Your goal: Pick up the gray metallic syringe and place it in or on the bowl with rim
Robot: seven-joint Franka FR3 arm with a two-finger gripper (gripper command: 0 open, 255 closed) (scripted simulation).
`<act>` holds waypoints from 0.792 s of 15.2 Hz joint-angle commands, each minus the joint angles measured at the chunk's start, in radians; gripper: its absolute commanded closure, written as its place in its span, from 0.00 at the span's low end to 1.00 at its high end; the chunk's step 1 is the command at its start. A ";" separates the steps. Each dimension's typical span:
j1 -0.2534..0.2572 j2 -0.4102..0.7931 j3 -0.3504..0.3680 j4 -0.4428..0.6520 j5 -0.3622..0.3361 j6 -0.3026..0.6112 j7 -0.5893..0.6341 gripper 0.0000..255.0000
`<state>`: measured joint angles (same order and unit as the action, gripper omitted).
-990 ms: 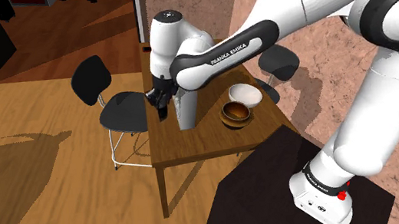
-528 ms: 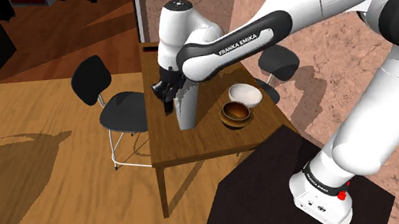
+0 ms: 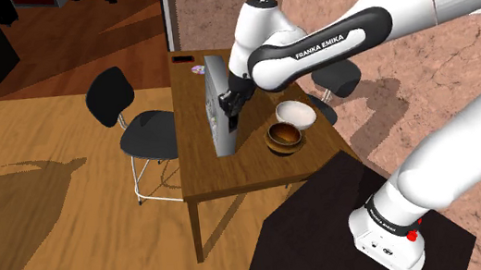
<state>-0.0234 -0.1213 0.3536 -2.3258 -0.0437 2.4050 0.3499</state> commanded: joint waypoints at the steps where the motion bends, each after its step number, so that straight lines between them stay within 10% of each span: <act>1: -0.013 -0.055 -0.032 -0.058 0.035 0.009 -0.071 1.00; 12: -0.078 -0.279 -0.243 -0.267 0.101 -0.004 -0.396 1.00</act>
<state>-0.0956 -0.3774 0.1298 -2.5746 0.0553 2.4061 -0.0174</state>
